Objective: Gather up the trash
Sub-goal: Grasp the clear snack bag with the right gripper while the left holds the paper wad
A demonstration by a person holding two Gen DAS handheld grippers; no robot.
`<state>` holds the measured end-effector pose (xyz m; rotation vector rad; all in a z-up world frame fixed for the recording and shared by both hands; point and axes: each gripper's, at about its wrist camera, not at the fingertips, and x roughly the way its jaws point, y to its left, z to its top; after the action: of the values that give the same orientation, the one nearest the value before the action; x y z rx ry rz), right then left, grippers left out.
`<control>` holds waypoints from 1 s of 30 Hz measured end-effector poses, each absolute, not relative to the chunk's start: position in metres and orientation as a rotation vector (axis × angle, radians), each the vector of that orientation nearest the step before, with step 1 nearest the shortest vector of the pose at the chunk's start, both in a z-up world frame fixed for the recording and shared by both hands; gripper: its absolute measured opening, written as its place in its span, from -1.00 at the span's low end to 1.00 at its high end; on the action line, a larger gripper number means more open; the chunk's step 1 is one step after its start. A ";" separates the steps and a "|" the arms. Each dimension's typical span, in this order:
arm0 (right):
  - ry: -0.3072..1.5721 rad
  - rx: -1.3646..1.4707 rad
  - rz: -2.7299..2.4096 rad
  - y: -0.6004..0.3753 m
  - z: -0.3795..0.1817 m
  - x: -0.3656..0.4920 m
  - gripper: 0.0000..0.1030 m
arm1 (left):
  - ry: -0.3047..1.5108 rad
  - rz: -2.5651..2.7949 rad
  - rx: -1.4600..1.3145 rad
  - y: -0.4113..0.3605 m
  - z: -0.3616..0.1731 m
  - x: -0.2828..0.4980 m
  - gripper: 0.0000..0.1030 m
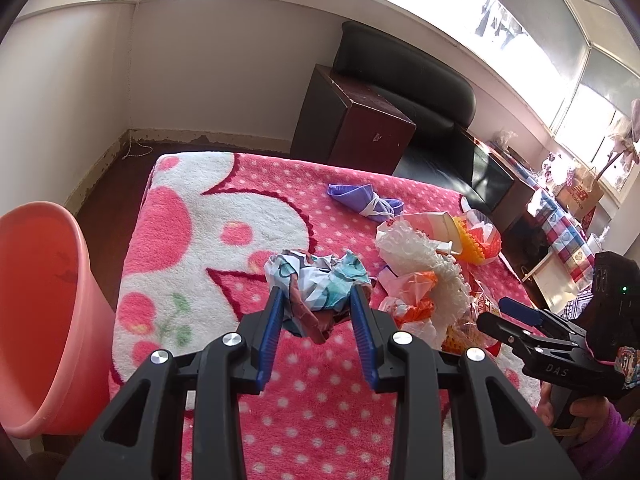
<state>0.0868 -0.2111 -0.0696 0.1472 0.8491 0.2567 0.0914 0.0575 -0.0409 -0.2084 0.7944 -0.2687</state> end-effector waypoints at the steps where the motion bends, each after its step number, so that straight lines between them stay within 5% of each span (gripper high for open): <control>1: 0.860 0.156 0.260 -0.211 -0.071 0.086 0.31 | 0.793 -0.271 -0.211 0.059 -0.041 0.091 -0.36; 6: 0.873 0.181 0.235 -0.215 -0.070 0.079 -0.47 | 0.779 -0.282 -0.224 0.065 -0.038 0.082 -0.36; 13: 0.882 0.255 0.232 -0.226 -0.065 0.065 -0.58 | 0.749 -0.305 -0.232 0.070 -0.032 0.070 -0.36; 14: 0.876 0.248 0.231 -0.227 -0.064 0.063 -0.87 | 0.744 -0.308 -0.231 0.070 -0.031 0.067 -0.36; 30: 0.736 0.157 0.267 -0.203 -0.014 0.040 -0.93 | 0.658 -0.288 -0.247 0.093 -0.008 0.037 -0.36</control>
<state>0.0399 -0.2027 -0.0143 0.1571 0.7358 0.2667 0.0371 0.0931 -0.0082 -0.2471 0.6580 -0.2880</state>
